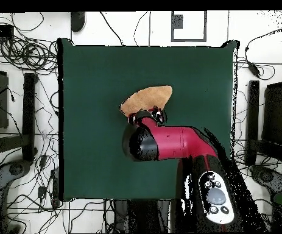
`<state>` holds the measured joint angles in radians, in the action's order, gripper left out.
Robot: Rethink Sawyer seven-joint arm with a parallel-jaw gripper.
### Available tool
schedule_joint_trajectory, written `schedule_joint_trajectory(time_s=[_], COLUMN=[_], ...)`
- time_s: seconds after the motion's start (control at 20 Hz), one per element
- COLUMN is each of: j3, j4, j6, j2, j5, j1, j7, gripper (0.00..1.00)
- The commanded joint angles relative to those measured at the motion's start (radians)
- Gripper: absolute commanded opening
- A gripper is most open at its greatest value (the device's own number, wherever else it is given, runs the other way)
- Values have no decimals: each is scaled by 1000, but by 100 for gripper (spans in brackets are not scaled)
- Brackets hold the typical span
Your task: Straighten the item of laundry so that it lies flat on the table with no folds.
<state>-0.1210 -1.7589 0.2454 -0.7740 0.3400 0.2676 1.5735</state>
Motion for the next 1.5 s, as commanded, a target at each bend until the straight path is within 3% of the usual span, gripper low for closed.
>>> schedule_joint_trajectory(time_s=[0.05,0.35,0.75,1.2,1.5], j3=[-13,-7,-12,-37,-79], j4=[14,127,237,299,282], j6=[212,240,318,221,177], j2=[18,118,186,262,261], j5=[-101,-104,-99,-76,-86], j1=[8,-23,-49,-39,-8], j7=[144,131,111,103,91], gripper=[100,100,100,100,100])
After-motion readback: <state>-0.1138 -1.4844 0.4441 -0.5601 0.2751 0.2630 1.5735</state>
